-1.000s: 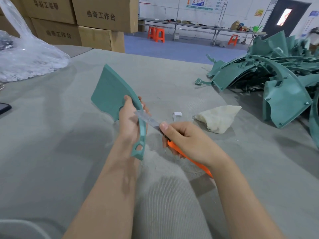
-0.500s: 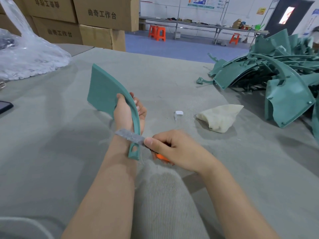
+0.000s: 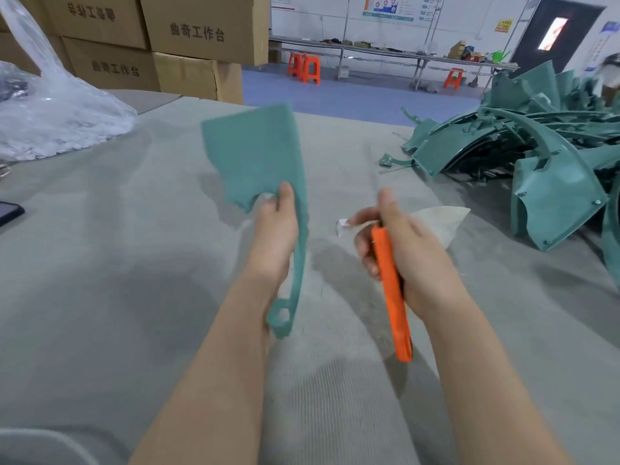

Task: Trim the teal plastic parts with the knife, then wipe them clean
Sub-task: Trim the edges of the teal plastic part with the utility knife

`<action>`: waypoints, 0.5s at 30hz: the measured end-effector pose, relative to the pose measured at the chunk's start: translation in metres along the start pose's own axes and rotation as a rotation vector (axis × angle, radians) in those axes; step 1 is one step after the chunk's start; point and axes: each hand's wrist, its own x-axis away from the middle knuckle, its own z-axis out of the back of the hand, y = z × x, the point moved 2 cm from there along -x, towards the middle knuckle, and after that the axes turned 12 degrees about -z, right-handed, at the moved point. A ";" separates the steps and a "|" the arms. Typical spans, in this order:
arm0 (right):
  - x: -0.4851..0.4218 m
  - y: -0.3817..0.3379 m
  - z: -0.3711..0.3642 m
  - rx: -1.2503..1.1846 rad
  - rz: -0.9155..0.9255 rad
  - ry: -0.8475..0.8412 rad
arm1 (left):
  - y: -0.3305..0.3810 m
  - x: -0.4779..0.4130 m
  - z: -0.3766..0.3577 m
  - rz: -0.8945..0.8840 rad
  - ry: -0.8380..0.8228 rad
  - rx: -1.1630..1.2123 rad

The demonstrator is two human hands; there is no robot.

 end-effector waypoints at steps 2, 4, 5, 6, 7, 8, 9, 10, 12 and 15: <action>-0.005 -0.001 0.019 -0.102 0.035 0.266 | 0.002 0.006 -0.006 -0.046 -0.184 -0.211; -0.007 -0.001 0.039 -0.127 0.059 0.442 | 0.006 0.012 -0.012 -0.106 -0.382 -0.422; -0.007 -0.001 0.048 -0.134 0.059 0.495 | 0.008 0.016 -0.017 -0.115 -0.493 -0.484; -0.007 0.000 0.056 -0.152 0.052 0.528 | 0.008 0.020 -0.020 -0.091 -0.623 -0.500; -0.007 0.001 0.062 -0.174 0.041 0.549 | 0.008 0.026 -0.024 -0.046 -0.760 -0.501; -0.008 0.003 0.068 -0.189 0.026 0.558 | 0.007 0.031 -0.026 -0.003 -0.889 -0.514; -0.009 0.004 0.071 -0.181 0.006 0.556 | 0.007 0.034 -0.028 0.031 -0.987 -0.535; -0.010 0.006 0.073 -0.151 -0.018 0.549 | 0.006 0.036 -0.028 0.056 -1.046 -0.549; -0.013 0.009 0.074 -0.087 -0.062 0.511 | 0.005 0.036 -0.026 0.096 -1.083 -0.534; -0.015 0.011 0.069 -0.119 -0.086 0.466 | 0.007 0.030 -0.021 0.271 -0.960 -0.198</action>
